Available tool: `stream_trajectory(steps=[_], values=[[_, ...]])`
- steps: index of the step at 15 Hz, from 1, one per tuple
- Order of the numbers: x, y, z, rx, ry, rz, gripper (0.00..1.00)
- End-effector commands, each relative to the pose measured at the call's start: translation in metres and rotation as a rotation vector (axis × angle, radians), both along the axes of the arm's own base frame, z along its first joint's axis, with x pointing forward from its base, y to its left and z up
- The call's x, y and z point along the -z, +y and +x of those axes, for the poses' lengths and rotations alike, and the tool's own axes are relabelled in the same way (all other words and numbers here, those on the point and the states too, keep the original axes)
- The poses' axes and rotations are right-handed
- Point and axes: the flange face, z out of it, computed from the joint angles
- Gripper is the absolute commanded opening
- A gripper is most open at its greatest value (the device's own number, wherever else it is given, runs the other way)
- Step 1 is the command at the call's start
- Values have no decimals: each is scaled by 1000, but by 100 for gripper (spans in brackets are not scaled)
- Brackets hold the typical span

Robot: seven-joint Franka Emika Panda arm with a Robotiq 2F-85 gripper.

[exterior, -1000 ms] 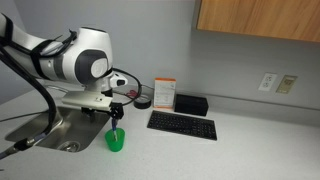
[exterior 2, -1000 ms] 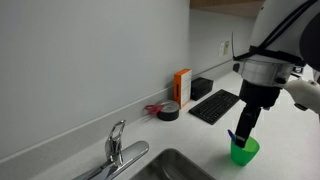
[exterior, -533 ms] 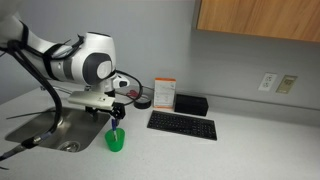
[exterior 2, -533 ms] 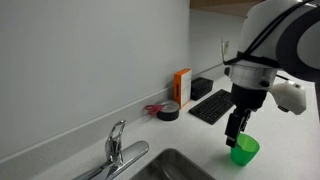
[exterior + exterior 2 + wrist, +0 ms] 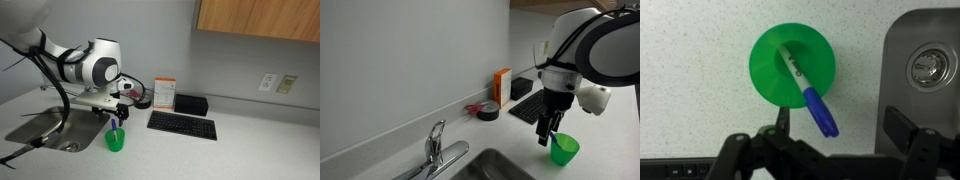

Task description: Put the marker on the table

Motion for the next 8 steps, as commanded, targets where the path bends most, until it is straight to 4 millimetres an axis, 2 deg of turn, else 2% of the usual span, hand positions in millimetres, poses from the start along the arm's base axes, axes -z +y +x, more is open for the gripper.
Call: stream_trajectory(steps=[1,8], values=[[3,-8,11,35,-3,7,69],[-5,-15,-4,34,-7,1,14]])
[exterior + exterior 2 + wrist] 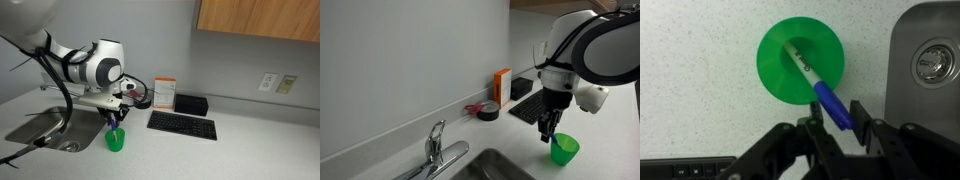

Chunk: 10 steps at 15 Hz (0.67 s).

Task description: Put the marker on the table

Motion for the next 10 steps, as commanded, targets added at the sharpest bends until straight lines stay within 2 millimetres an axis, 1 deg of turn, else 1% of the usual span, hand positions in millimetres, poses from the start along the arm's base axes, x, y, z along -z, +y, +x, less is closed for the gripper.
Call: stream_trajectory(steps=[1,2,3,4,5,6,8,10], values=[[-9,-7,-12,19,-13,-2,5],[-12,-9,-16,20,-19,-6,1],[-15,-10,-19,21,-23,-6,0],[-18,-12,-23,28,-32,-8,0],[-21,-13,-26,30,-37,-8,2],[-24,-15,-28,33,-44,-8,1],[-31,-18,-32,42,-57,-5,2],[-39,-20,-35,47,-69,-3,1]])
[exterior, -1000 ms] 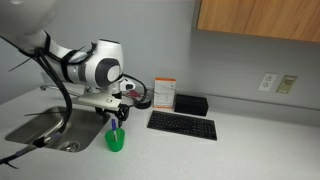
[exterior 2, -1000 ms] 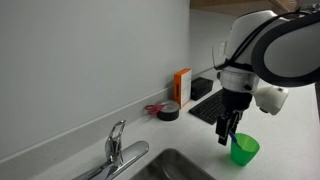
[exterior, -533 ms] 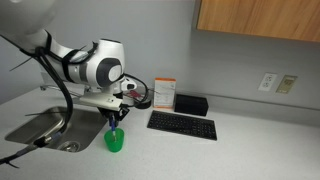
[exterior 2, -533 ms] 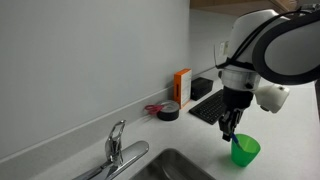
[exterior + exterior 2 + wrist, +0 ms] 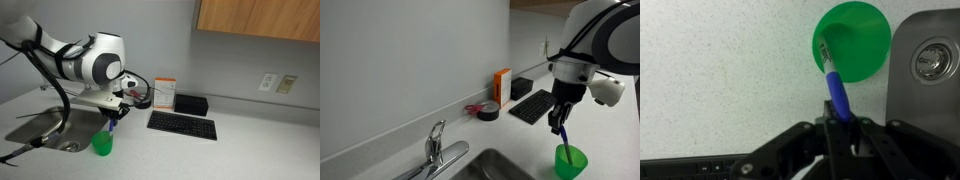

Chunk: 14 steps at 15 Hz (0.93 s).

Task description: Put the marker on the table

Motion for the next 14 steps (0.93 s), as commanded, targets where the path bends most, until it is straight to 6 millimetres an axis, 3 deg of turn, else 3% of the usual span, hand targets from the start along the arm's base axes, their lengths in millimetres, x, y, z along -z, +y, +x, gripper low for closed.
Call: stream_trajectory(steps=[1,10,14], values=[[-20,-5,-14,21,-43,-1,1],[-78,-1,-31,3,-144,19,1],[-98,-20,-38,16,-167,15,1]])
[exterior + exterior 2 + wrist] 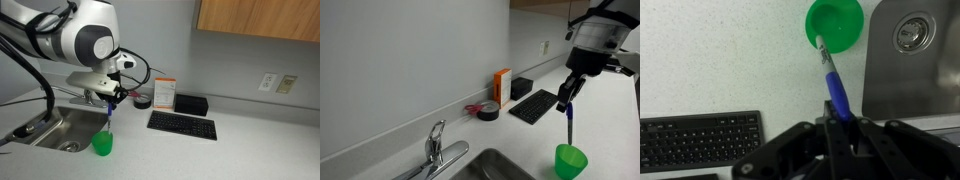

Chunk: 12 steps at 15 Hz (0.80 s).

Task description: Put the marker on the table

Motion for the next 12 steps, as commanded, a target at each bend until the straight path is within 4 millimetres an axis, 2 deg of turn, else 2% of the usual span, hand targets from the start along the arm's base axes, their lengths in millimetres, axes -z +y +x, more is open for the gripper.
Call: stream_trajectory(steps=[1,7,8,9,12], values=[[-20,-26,-15,22,-12,12,1],[-25,-91,-20,127,-7,54,1],[-23,-95,-24,114,2,63,1],[-17,-88,-17,125,-5,35,4],[-15,-95,-20,126,6,43,4]])
